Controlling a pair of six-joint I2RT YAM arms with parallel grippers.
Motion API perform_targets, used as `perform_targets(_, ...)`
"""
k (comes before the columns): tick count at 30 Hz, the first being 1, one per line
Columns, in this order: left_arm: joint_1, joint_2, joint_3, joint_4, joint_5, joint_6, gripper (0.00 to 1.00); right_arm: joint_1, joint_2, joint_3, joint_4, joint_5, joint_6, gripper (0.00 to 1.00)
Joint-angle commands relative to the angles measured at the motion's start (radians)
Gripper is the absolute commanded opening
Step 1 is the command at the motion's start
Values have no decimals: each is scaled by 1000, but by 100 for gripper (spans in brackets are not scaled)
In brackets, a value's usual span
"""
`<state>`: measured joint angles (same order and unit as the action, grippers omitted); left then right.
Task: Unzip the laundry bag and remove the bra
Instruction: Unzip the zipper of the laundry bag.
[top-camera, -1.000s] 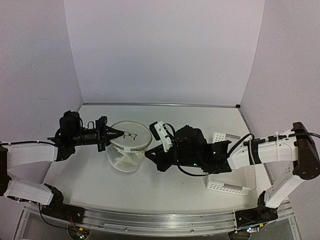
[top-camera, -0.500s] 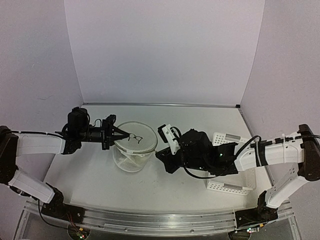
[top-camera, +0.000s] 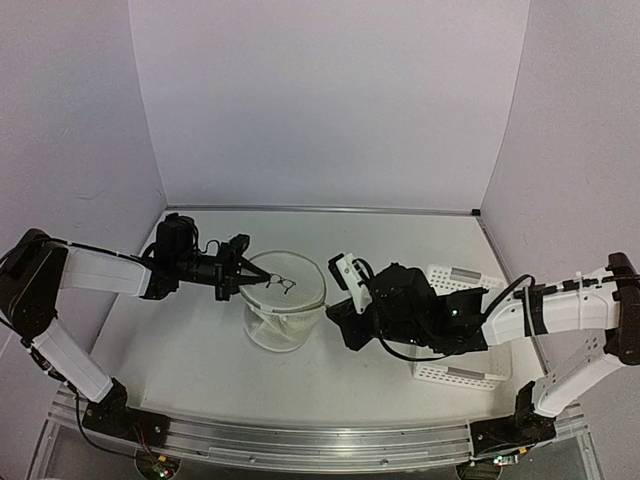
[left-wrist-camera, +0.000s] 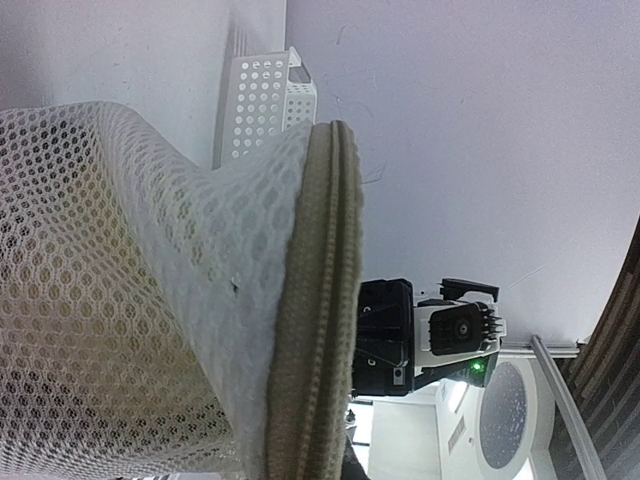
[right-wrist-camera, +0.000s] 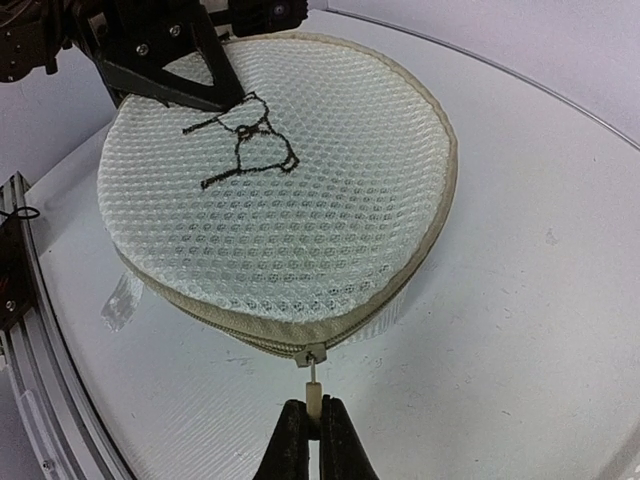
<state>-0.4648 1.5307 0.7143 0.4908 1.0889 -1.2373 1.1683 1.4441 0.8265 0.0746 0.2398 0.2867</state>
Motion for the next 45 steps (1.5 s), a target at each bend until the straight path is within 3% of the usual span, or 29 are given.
perform_targets(1, 6, 48, 88, 61, 38, 43, 0, 11, -35, -7, -19, -18, 30, 0)
perform_targets(9, 6, 172, 174, 61, 55, 52, 12, 49, 1, 2, -21, -18, 94, 0)
perform_targets(19, 43, 184, 169, 31, 29, 76, 38, 68, 75, 64, -31, 8, 178, 0)
perform_targets(25, 94, 107, 135, -148, -29, 194, 46, 74, 124, 111, -35, 22, 199, 0)
perform_targets(31, 129, 17, 206, -595, -187, 462, 51, 74, 158, 154, -45, 32, 197, 0)
perform_targets(40, 133, -220, 89, -714, -292, 431, 58, 75, 240, 249, -60, 8, 197, 0)
perform_targets(45, 99, -367, -24, -719, -308, 304, 64, 74, 302, 322, -60, -36, 190, 0)
